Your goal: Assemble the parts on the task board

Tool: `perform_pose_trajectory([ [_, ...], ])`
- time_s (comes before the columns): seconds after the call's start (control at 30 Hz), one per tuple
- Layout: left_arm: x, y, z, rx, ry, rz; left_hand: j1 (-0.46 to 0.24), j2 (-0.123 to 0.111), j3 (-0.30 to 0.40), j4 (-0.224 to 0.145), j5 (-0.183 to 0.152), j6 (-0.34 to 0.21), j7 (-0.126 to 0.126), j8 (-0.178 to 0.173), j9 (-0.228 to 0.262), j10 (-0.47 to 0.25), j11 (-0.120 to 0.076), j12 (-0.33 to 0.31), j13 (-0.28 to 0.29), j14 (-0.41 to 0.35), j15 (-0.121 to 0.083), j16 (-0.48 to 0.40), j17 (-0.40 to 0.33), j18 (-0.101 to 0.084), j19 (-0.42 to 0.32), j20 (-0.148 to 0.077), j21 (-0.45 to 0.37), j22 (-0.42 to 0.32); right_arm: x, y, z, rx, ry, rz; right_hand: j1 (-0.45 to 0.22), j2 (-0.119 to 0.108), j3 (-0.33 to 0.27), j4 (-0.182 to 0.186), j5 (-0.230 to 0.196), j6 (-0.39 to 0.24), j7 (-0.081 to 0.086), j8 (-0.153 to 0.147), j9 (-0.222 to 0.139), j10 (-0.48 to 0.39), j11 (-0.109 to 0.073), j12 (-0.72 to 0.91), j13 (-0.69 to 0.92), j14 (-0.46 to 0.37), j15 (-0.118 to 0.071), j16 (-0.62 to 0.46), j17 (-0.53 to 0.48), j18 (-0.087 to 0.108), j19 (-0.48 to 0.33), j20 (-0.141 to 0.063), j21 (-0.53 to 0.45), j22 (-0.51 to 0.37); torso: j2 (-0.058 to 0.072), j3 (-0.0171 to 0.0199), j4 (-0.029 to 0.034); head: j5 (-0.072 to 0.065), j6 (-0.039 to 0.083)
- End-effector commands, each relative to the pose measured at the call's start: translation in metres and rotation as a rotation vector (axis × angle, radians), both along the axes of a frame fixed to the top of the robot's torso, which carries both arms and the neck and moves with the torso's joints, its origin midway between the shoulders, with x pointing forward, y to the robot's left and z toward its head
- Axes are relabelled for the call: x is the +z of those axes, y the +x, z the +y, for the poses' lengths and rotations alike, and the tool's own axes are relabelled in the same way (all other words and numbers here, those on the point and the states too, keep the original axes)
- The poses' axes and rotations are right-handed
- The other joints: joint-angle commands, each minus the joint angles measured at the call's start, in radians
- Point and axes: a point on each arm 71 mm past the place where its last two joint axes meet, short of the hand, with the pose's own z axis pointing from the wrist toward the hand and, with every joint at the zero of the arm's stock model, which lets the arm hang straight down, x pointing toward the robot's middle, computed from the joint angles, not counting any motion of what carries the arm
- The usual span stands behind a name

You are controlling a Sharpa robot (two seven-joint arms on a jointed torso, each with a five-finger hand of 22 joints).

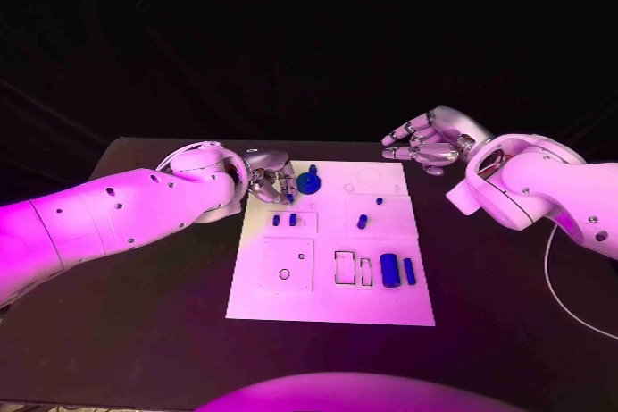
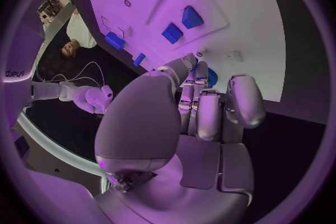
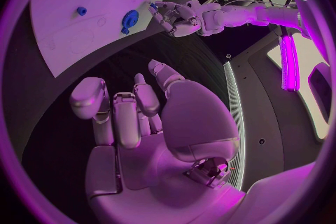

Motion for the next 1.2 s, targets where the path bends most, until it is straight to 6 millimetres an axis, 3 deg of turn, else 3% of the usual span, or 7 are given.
perform_pose_trajectory([
  [0.03, -0.0026, -0.0007, -0.0005, -0.01, 0.012, 0.033, -0.011, 0.001, 0.008, -0.001, 0.002, 0.003, 0.006, -0.003, -0.001, 0.0, 0.004, -0.006, -0.001, 0.034, 0.005, -0.003, -0.002, -0.019, 0.004, 0.007, -0.007, -0.002, 0.0001, -0.0003, 0.0012, 0.011, -0.004, -0.004, 0.006, 0.004, 0.004, 0.001, 0.006, -0.002, 0.001, 0.006, 0.002, -0.008, -0.001, -0.004, -0.001, 0.049, -0.005, -0.004, 0.004, 0.019, -0.006, 0.001, -0.005, -0.001, 0.001, 0.0003, 0.0002, 0.0, -0.002],
  [1.2, -0.0083, 0.0029, -0.0027, 0.004, 0.04, 0.037, -0.012, 0.002, 0.009, -0.002, 0.002, 0.005, 0.005, -0.004, -0.001, 0.003, 0.003, -0.008, 0.001, 0.033, 0.005, -0.004, -0.003, -0.018, 0.003, 0.008, -0.01, -0.002, 0.0001, -0.0004, 0.0021, 0.015, -0.004, -0.004, 0.006, 0.004, 0.006, 0.002, 0.006, -0.002, 0.001, 0.006, 0.002, -0.008, -0.001, -0.003, -0.001, 0.049, -0.005, -0.004, 0.004, 0.019, -0.006, 0.001, -0.006, -0.002, 0.0, 0.0003, 0.0006, 0.001, -0.01],
])
